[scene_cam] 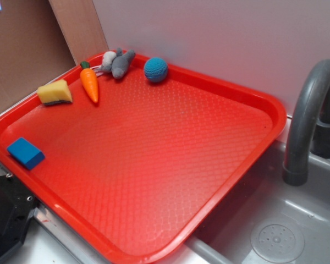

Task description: Grab the carrot.

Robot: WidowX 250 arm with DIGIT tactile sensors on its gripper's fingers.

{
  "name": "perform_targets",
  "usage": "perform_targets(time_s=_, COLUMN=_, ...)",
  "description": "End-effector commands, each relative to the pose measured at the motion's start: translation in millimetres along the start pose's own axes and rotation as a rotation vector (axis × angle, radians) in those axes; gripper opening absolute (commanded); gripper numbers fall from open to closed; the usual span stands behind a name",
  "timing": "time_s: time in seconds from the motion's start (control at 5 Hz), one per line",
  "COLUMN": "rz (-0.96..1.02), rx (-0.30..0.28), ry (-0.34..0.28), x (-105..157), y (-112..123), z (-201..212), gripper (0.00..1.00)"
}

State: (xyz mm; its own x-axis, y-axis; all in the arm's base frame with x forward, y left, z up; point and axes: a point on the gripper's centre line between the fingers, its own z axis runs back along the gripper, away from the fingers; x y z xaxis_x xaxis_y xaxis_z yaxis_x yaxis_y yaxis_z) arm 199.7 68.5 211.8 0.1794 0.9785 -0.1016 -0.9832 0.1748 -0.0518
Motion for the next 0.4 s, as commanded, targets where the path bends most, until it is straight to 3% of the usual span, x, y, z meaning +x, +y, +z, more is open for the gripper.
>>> perform_targets(time_s=0.0, rz=0.051, rx=-0.121, ry=-0.202, x=44, y=-23, z=-73, gripper=1.0)
perform_targets(time_s=0.2, rz=0.009, rx=-0.113, ry=-0.258, x=65, y=-36, z=-95, gripper=1.0)
